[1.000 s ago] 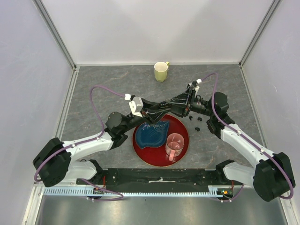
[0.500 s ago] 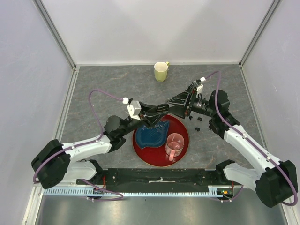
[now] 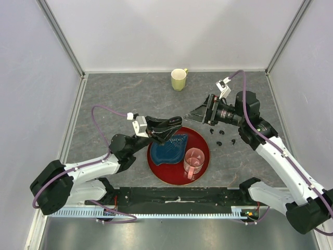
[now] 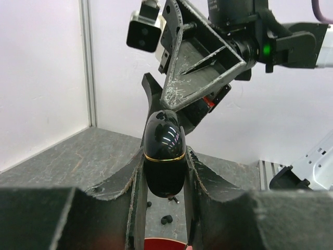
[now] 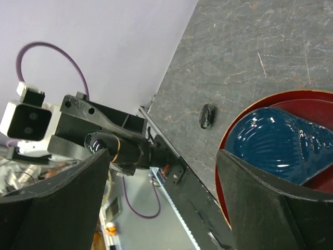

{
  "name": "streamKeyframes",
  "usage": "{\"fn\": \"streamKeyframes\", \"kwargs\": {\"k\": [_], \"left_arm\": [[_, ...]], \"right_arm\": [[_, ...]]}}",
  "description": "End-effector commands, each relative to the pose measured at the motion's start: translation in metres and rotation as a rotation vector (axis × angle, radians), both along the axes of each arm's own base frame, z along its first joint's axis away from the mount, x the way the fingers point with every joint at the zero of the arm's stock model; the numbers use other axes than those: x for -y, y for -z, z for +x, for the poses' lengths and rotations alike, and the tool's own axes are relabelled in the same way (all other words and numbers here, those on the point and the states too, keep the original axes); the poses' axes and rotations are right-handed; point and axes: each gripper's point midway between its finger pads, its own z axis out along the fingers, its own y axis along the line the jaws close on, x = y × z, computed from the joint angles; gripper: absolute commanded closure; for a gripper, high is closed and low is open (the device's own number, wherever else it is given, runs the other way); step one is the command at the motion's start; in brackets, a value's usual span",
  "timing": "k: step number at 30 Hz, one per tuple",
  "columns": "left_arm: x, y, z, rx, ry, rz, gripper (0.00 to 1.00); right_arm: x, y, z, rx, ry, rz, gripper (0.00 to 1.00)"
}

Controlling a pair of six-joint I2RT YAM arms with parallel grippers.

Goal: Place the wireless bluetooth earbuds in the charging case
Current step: Pick up the charging case at the center of the board, then open the charging case.

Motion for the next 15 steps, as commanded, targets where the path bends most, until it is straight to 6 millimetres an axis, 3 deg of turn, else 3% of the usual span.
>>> {"fn": "streamKeyframes", "kwargs": {"k": [1, 4, 15], "left_arm": [[-0.003, -0.017, -0.016, 0.058, 0.069, -0.051, 0.98], [-0.002, -0.014, -0.018, 0.055, 0.089, -0.043, 0.98], [0.003, -0.017, -0.025, 0.077, 0.145, -0.035, 0.98]], "right_arm": [[0.002, -0.016, -0.013, 0.174, -0.055, -0.104, 0.11], [0.0, -0.029, -0.021, 0.227, -0.081, -0.096, 0.11], [-0.01, -0.015, -0.027, 0.196, -0.117, -0.139, 0.12]]}}
